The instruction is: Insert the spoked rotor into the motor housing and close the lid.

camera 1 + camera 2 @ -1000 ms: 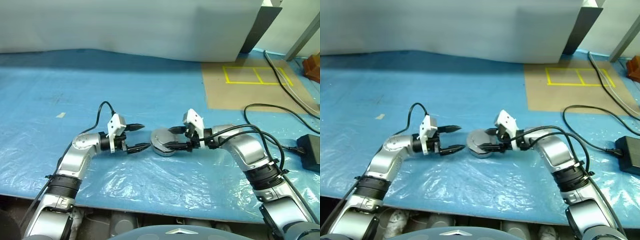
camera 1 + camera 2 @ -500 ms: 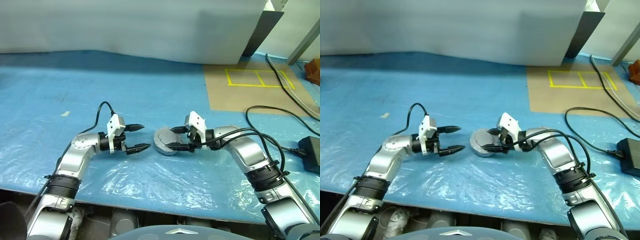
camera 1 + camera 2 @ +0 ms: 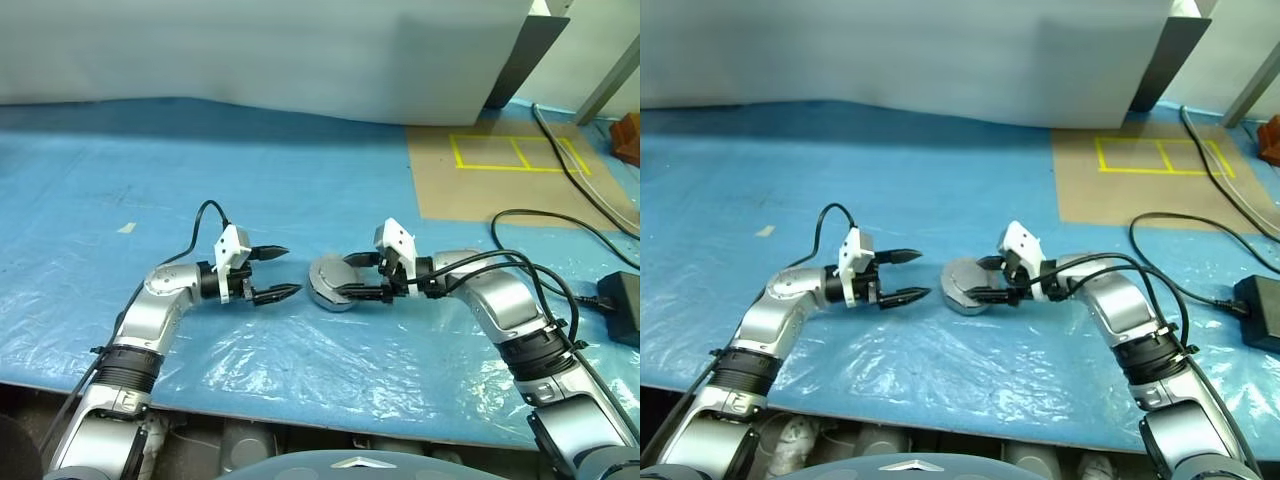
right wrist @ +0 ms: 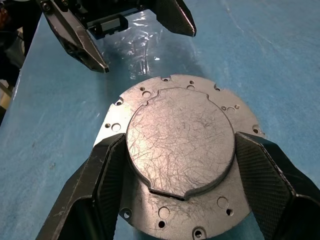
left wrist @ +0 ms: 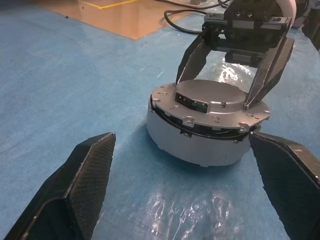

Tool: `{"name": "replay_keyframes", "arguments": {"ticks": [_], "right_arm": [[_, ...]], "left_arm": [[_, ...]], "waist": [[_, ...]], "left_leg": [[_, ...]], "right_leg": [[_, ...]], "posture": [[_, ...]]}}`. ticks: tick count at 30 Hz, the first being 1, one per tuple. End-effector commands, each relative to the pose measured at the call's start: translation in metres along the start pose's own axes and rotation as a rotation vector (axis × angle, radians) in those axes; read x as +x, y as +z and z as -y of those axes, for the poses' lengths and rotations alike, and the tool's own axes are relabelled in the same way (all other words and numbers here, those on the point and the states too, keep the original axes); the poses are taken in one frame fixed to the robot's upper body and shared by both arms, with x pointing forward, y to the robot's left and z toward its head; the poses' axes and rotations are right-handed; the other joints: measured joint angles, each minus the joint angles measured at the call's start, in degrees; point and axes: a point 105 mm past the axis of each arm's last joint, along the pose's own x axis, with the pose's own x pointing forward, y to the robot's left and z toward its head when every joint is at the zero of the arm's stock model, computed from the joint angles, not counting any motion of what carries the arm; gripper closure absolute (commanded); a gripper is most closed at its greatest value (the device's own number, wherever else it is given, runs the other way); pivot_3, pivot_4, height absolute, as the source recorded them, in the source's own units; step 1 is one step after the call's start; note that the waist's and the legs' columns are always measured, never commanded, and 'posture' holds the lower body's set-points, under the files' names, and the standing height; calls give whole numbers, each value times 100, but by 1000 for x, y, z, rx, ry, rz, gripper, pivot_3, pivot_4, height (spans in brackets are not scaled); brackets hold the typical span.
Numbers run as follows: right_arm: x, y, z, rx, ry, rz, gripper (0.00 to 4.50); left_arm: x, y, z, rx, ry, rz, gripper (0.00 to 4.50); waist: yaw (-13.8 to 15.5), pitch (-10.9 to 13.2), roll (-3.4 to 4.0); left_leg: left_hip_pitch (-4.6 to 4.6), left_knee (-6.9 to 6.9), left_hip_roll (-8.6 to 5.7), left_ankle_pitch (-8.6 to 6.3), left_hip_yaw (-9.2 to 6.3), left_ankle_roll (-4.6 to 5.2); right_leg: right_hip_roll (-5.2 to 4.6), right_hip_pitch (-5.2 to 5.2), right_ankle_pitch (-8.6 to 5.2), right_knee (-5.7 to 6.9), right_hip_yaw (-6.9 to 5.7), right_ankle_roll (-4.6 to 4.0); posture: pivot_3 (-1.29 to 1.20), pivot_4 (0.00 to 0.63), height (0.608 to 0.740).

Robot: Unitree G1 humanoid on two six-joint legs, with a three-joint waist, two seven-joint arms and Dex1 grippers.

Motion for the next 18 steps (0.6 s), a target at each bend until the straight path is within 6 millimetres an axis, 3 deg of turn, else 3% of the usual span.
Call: {"name": "replay_keyframes", "arguments": {"ticks": [1, 4, 11, 18], "right_arm": [[-1, -29, 4, 4, -44, -108, 1518], [0, -30, 5, 13, -56, -101, 1518], [0, -67, 5, -120, -74, -269, 1518], [4, -65, 8, 31, -99, -214, 1518]], "left_arm": [[0, 8, -3, 32, 3, 22, 0], [0, 8, -3, 30, 5, 23, 0], [2, 8, -4, 31, 2, 22, 0], [6, 8, -3, 34, -12, 25, 0]], "waist": [[1, 0, 0], [1, 0, 0], [0, -1, -1], [-14, -3, -5]], "left_leg": [[0, 0, 0, 0, 0, 0], [4, 3, -1, 0, 0, 0], [37, 4, -1, -1, 0, 1], [72, 3, -1, -15, 0, 26]], "right_leg": [[0, 1, 0, 0, 0, 0], [-1, 6, 0, 0, 1, 0], [-4, 62, -2, -2, 1, 1], [-7, 91, -22, 0, 2, 36]], "posture": [[0, 150, 740], [0, 150, 740], [0, 150, 740], [0, 150, 740]]}}
